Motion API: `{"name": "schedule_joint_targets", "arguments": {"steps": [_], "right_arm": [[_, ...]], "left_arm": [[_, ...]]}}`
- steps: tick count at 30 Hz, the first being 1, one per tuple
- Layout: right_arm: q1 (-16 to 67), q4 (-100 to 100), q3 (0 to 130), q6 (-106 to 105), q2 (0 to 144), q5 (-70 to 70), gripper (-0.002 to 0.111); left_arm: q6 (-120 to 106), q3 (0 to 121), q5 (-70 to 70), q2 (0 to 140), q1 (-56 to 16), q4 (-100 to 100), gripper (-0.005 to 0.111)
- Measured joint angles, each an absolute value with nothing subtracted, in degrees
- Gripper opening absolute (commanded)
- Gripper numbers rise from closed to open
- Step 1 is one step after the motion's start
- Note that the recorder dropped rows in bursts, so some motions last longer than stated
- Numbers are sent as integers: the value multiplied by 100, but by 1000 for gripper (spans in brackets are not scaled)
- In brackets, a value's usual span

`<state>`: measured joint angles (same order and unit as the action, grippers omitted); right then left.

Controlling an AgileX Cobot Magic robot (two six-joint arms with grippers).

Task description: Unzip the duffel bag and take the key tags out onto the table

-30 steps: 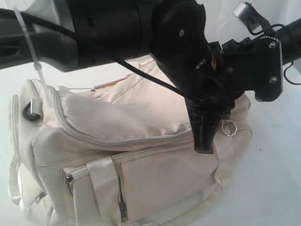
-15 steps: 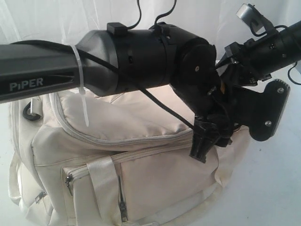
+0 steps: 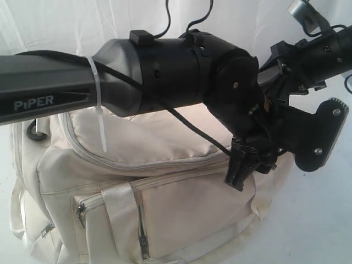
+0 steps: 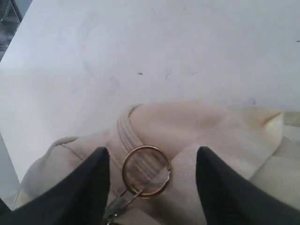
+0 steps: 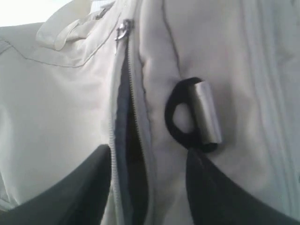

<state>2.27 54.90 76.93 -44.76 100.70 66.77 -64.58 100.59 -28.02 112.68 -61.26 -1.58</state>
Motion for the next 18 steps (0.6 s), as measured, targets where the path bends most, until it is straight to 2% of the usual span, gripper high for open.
{"name": "schedule_joint_targets", "arguments": {"steps": [11, 18], "right_arm": [[-357, 5494, 7693, -4355, 9890, 6677, 47], [-408, 5494, 7693, -4354, 9890, 6677, 47]], "left_arm": [[-6466, 10059, -2407, 11333, -6126, -383, 59], [-6000, 10059, -2441, 11550, -6126, -819, 59]]}}
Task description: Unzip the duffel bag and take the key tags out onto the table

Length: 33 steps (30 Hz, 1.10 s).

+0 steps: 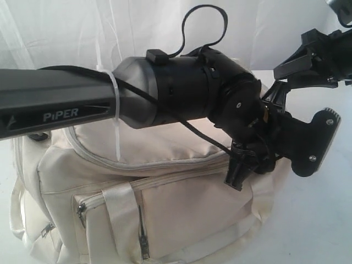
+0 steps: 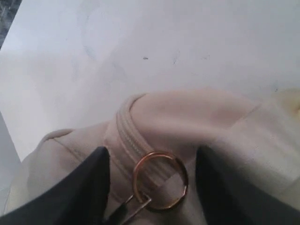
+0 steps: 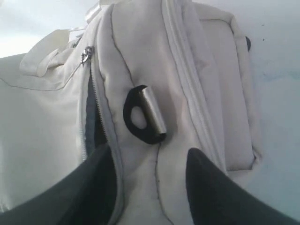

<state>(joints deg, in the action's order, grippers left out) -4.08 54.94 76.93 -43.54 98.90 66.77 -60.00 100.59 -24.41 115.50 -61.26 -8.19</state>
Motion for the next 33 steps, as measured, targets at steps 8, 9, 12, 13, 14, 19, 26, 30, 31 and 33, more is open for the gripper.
{"name": "schedule_joint_targets", "arguments": {"steps": [8, 9, 12, 13, 14, 19, 26, 30, 31, 33], "right_arm": [[-408, 5494, 7693, -4345, 9890, 6677, 47], [-408, 5494, 7693, -4345, 9890, 6677, 47], [-408, 5494, 7693, -4345, 9890, 6677, 47], [-408, 5494, 7693, -4345, 9890, 6677, 47], [-408, 5494, 7693, -4345, 9890, 6677, 47], [-408, 5494, 7693, -4316, 9890, 6677, 47], [-408, 5494, 7693, -4307, 9890, 6677, 47], [-408, 5494, 7693, -4307, 9890, 6677, 47], [-408, 5494, 7693, -4307, 9890, 6677, 47], [-408, 5494, 7693, -4307, 9890, 6677, 47]], "left_arm": [[-5539, 10059, -2686, 11550, -6052, -1131, 59], [-5510, 10059, -2742, 11550, -6052, -1154, 59], [-5479, 10059, -2872, 11550, -6052, -1165, 56], [-5468, 10059, -2898, 11550, -6042, -1165, 53], [-5468, 10059, -2908, 11550, -6042, -1177, 48], [-5447, 10059, -2968, 11550, -6042, -1177, 24], [-5447, 10059, -2968, 11550, -6042, -1185, 0], [-5447, 10059, -2968, 11539, -6042, -1185, 0], [-5447, 10059, -2968, 11514, -6042, -1185, 0], [-5447, 10059, -2968, 11456, -6082, -1200, 0]]}}
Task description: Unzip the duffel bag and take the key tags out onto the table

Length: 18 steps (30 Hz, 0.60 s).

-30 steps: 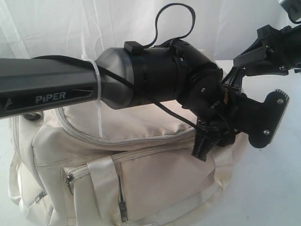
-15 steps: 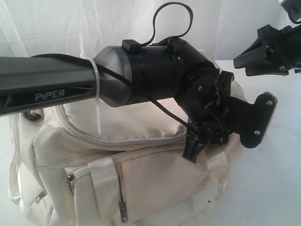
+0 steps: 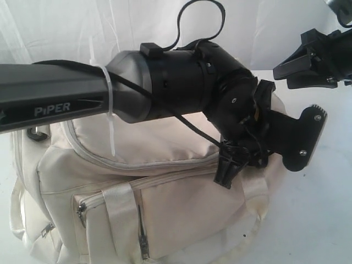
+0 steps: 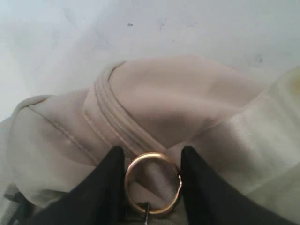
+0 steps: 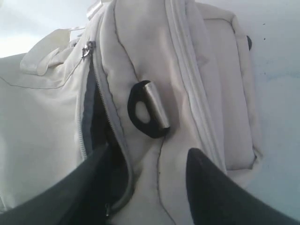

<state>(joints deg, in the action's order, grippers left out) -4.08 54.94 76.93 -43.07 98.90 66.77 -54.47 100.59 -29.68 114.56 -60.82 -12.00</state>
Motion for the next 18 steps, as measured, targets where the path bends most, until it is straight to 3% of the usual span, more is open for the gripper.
{"name": "schedule_joint_targets", "arguments": {"steps": [8, 18], "right_arm": [[-408, 5494, 7693, -4307, 9890, 6805, 48], [-99, 5709, 7693, -4587, 9890, 6956, 58]], "left_arm": [[-5152, 10059, -3103, 10975, -6169, -1187, 0], [-5045, 10059, -3221, 10657, -6169, -838, 0]]}}
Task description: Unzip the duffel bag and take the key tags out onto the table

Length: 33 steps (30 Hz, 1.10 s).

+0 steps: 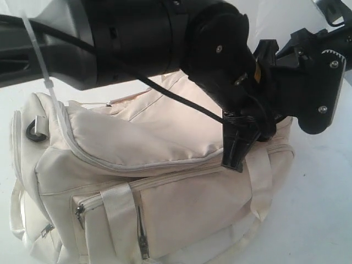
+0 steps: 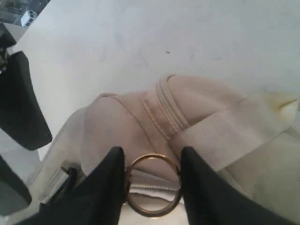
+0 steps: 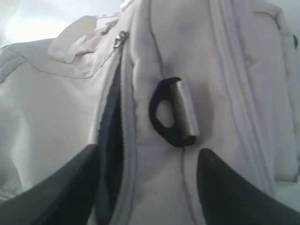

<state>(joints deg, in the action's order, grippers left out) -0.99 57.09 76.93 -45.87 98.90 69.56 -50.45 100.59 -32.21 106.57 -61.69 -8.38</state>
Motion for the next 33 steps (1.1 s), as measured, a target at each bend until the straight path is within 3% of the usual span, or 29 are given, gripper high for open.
{"name": "schedule_joint_targets", "arguments": {"steps": [13, 16, 23, 33], "right_arm": [[482, 5815, 7693, -4673, 10174, 6978, 57], [639, 5815, 7693, -4691, 10340, 6978, 47], [757, 5815, 7693, -4691, 10543, 6945, 0], [742, 5770, 7787, -4691, 10543, 6836, 0]], "left_arm": [[-5041, 10059, -3361, 10657, -6169, -687, 0], [-5041, 10059, -3361, 10657, -6169, -687, 0], [-5041, 10059, -3361, 10657, -6169, -687, 0], [-5033, 10059, -3719, 10657, -6169, -316, 0]]}}
